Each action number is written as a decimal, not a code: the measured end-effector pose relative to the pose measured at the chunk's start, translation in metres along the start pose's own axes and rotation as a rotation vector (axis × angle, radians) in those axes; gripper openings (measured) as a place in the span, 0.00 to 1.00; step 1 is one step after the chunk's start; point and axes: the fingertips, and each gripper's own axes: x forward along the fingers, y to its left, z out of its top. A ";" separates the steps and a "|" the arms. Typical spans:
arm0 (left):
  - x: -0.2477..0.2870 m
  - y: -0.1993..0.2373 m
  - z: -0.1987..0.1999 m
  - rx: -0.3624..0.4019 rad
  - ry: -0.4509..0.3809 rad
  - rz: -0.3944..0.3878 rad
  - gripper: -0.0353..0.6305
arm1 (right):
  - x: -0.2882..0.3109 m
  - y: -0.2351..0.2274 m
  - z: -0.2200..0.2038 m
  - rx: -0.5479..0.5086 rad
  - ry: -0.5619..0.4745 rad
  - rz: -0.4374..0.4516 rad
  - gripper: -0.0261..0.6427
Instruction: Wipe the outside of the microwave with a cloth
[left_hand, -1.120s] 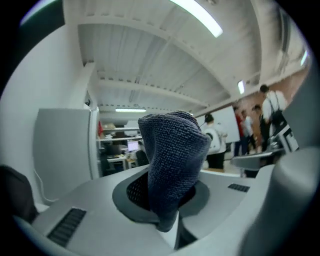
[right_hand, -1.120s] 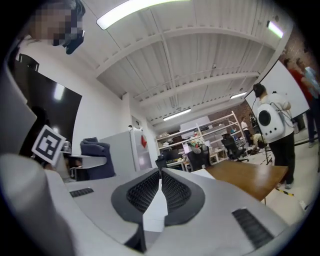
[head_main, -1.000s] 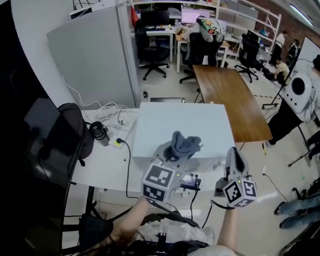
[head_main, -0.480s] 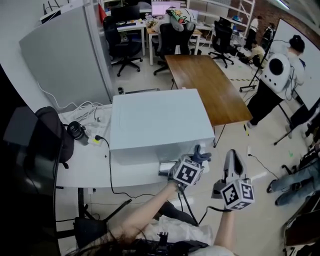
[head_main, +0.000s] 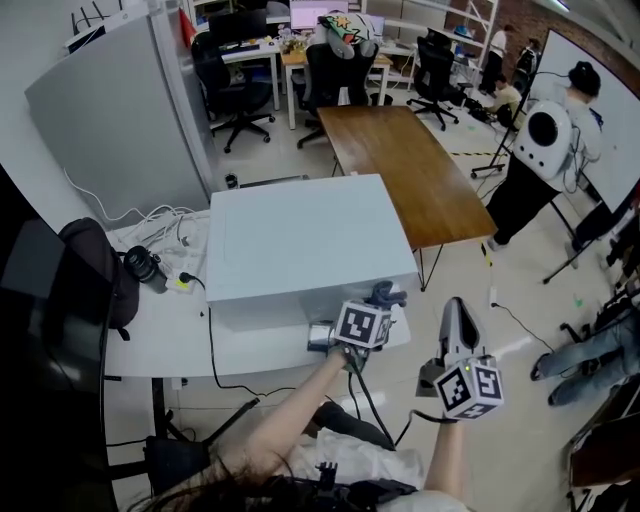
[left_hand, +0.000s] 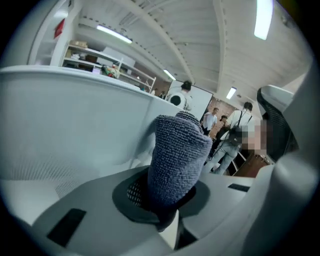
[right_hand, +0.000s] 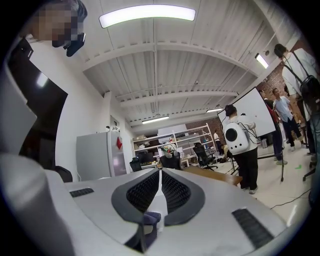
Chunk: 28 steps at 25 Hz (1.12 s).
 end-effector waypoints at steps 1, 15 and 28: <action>-0.005 0.006 -0.001 -0.028 -0.012 0.003 0.13 | 0.002 0.002 -0.001 0.001 0.002 0.006 0.08; -0.123 0.123 -0.036 -0.251 -0.172 0.213 0.13 | 0.036 0.082 -0.031 0.014 0.088 0.232 0.08; -0.223 0.195 -0.075 -0.489 -0.354 0.348 0.13 | 0.042 0.151 -0.057 0.027 0.150 0.398 0.08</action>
